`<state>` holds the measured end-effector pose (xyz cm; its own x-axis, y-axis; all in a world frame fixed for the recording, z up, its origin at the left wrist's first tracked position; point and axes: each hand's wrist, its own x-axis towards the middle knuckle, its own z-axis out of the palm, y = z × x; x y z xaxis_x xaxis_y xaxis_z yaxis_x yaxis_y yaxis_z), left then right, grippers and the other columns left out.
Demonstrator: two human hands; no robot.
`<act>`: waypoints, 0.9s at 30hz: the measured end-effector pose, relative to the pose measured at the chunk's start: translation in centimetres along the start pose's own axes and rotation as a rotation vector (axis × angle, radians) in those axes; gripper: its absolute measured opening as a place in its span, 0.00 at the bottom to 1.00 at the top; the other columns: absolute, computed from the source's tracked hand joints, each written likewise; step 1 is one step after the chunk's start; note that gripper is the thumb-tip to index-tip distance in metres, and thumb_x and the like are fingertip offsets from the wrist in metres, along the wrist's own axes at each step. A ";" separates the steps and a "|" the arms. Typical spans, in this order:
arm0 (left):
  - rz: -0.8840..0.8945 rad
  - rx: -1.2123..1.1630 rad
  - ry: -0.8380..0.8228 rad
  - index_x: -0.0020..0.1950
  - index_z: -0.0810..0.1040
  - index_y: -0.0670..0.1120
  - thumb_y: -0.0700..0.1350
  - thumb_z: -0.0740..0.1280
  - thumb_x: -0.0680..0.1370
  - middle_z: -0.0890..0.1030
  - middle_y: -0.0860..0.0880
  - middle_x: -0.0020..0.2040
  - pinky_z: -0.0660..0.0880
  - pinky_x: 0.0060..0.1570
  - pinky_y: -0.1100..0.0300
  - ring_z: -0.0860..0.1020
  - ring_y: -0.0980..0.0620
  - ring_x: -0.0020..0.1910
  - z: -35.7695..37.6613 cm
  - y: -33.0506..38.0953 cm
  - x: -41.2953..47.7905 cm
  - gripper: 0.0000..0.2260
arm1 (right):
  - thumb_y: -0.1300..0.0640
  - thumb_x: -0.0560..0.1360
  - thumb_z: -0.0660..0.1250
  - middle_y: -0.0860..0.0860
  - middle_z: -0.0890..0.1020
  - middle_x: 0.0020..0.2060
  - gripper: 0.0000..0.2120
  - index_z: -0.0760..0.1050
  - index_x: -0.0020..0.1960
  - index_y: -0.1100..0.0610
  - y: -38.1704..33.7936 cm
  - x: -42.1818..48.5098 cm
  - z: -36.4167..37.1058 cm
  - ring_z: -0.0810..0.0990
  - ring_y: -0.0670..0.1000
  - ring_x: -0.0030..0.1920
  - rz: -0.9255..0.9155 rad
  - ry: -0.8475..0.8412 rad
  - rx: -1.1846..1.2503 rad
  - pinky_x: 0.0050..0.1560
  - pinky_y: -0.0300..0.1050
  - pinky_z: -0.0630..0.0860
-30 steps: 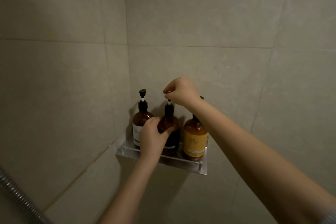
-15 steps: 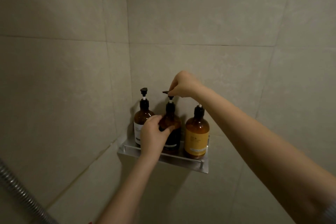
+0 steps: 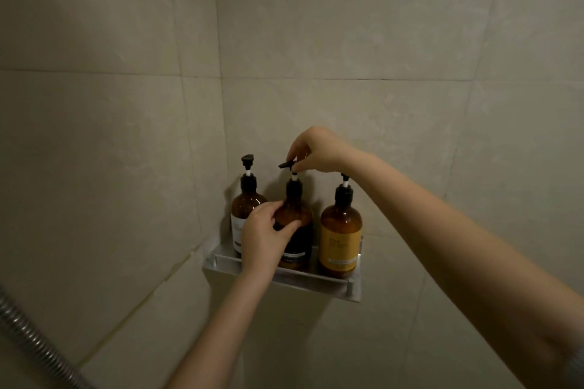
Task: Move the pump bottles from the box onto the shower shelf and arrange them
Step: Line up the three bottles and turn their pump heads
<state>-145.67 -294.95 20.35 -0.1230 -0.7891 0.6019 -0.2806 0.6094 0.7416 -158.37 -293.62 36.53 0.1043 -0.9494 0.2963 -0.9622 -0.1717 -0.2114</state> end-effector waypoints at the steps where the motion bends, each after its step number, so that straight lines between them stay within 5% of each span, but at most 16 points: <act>1: 0.004 -0.002 0.001 0.63 0.75 0.45 0.45 0.73 0.69 0.77 0.50 0.58 0.70 0.53 0.70 0.74 0.61 0.53 0.0 0.0 -0.1 0.23 | 0.58 0.72 0.70 0.50 0.81 0.46 0.12 0.80 0.56 0.57 0.0 0.1 0.0 0.77 0.47 0.43 -0.008 0.003 -0.017 0.33 0.30 0.67; 8: -0.016 -0.013 -0.001 0.64 0.74 0.45 0.45 0.73 0.70 0.76 0.49 0.61 0.70 0.56 0.67 0.73 0.60 0.55 0.0 0.1 -0.3 0.23 | 0.62 0.72 0.69 0.52 0.83 0.52 0.13 0.80 0.57 0.56 0.4 -0.2 -0.5 0.79 0.46 0.47 -0.079 -0.021 -0.009 0.48 0.37 0.75; 18: -0.033 -0.039 -0.010 0.64 0.75 0.46 0.45 0.74 0.69 0.77 0.49 0.62 0.70 0.56 0.67 0.73 0.60 0.56 -0.1 0.0 -0.3 0.24 | 0.62 0.72 0.70 0.52 0.83 0.53 0.14 0.80 0.57 0.56 0.8 0.0 -0.3 0.81 0.48 0.51 -0.126 -0.005 -0.033 0.54 0.40 0.78; 23: -0.026 -0.020 -0.034 0.66 0.73 0.47 0.46 0.72 0.71 0.76 0.50 0.63 0.69 0.56 0.72 0.73 0.60 0.59 -0.6 -0.4 -0.4 0.24 | 0.69 0.71 0.66 0.51 0.82 0.54 0.19 0.79 0.58 0.54 0.7 0.3 -0.5 0.79 0.47 0.53 -0.114 -0.022 -0.016 0.48 0.35 0.74; 27: -0.023 0.004 0.196 0.63 0.76 0.49 0.47 0.71 0.72 0.79 0.53 0.59 0.72 0.54 0.68 0.76 0.58 0.57 -1.7 -1.0 -0.8 0.19 | 0.67 0.71 0.64 0.48 0.81 0.47 0.17 0.79 0.56 0.52 -0.3 1.1 -0.5 0.79 0.46 0.49 -0.110 0.093 0.049 0.48 0.38 0.77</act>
<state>-143.72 -294.76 19.63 0.0713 -0.7721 0.6315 -0.2845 0.5911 0.7548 -158.07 -294.44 37.40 0.1821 -0.8960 0.4049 -0.9328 -0.2877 -0.2172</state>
